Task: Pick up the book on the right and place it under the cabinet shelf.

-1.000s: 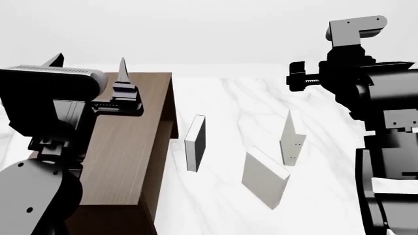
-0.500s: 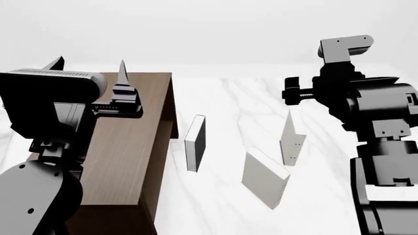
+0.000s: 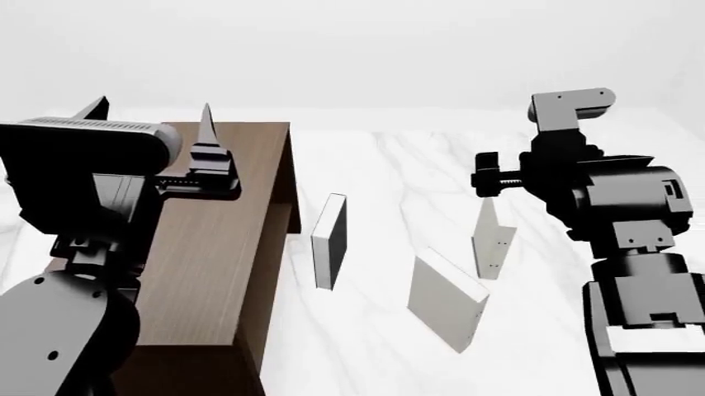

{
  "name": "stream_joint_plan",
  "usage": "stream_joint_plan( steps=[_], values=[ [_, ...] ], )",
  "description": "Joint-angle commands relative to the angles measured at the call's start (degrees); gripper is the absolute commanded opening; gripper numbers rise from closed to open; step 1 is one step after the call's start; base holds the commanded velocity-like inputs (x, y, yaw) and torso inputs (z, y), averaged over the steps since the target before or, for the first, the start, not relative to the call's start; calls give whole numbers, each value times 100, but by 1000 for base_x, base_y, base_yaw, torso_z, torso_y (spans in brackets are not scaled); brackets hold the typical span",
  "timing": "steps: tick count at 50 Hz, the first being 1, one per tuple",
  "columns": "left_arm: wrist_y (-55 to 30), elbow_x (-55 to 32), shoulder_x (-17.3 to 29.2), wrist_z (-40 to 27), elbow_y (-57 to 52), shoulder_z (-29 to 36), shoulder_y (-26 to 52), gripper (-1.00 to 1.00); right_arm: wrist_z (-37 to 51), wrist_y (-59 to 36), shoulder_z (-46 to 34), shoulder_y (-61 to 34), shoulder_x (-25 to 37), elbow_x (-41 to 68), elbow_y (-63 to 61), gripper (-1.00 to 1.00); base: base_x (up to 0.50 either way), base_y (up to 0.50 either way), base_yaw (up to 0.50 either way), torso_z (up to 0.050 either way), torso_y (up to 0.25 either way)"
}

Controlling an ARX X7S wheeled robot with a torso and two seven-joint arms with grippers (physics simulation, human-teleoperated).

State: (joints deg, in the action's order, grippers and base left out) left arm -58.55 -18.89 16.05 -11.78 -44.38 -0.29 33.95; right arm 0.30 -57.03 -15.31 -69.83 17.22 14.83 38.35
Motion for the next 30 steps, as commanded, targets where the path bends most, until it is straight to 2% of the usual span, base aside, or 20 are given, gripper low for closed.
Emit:
stream_joint_plan(
  steps=[1, 30],
  values=[
    [14, -18, 20, -27, 15, 24, -3, 100, -1, 216, 12, 70, -27, -4, 222, 100, 0, 0, 0, 0, 0],
    [-87, -122, 74, -82, -7, 57, 69, 100, -84, 1161, -71, -208, -356, -114, 1567, 100, 0, 0, 0, 0, 0]
  ],
)
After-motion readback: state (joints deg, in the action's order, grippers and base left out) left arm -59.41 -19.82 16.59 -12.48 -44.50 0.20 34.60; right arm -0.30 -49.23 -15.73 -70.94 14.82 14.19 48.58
